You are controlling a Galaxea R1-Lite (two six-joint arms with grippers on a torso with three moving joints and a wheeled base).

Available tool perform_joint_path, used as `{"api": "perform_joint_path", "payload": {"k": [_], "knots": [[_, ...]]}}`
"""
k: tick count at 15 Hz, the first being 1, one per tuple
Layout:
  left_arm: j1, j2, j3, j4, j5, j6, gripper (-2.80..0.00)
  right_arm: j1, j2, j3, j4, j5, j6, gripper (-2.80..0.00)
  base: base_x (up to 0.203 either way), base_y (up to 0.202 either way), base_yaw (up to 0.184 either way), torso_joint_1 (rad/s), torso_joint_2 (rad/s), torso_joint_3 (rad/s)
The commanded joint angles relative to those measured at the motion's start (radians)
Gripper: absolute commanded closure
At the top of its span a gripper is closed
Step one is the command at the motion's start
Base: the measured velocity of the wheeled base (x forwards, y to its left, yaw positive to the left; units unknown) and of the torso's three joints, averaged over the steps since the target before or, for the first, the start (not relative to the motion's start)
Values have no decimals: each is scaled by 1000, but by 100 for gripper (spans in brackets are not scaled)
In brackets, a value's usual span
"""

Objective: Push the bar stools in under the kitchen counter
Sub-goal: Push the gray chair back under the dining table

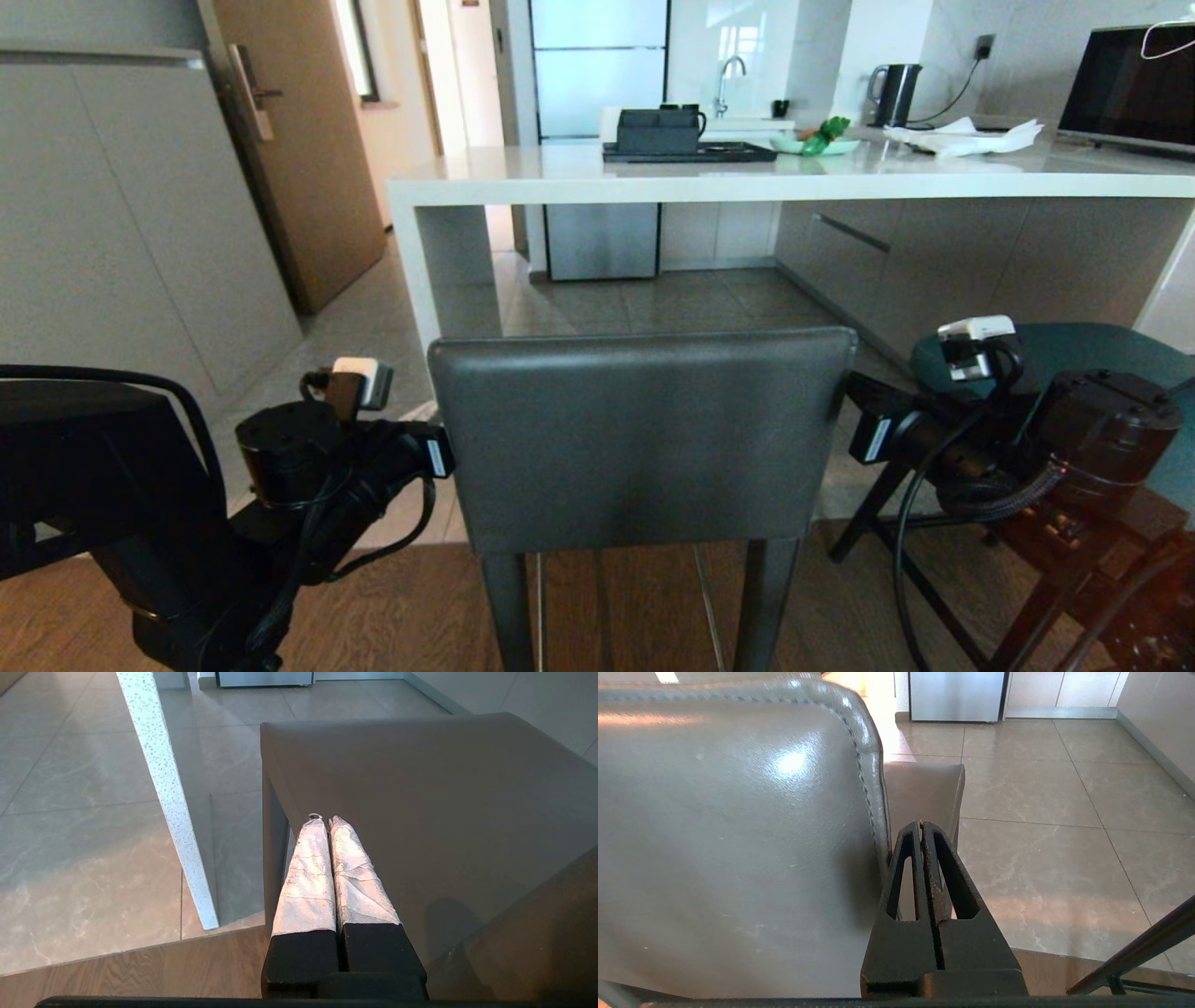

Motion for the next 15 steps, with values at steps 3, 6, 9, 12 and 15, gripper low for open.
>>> {"api": "perform_joint_path", "payload": {"k": [3,6,9,12,15], "knots": [[1,8,-18,-6,1,0,0,-6,27,-41,-12,0,2,0,0,0,0,0,0,0],[-14,5,-1,-6,3,-1,0,-5,70,-149,-10,-2,-10,0,0,0,0,0,0,0],[-16,6,8,-6,4,0,0,0,121,-214,-4,-4,-44,0,0,0,0,0,0,0],[-22,6,8,-6,4,0,0,0,131,-188,-10,-5,-42,0,0,0,0,0,0,0],[-17,5,8,-6,4,0,0,-6,112,-76,-60,-5,-40,0,0,0,0,0,0,0]]}}
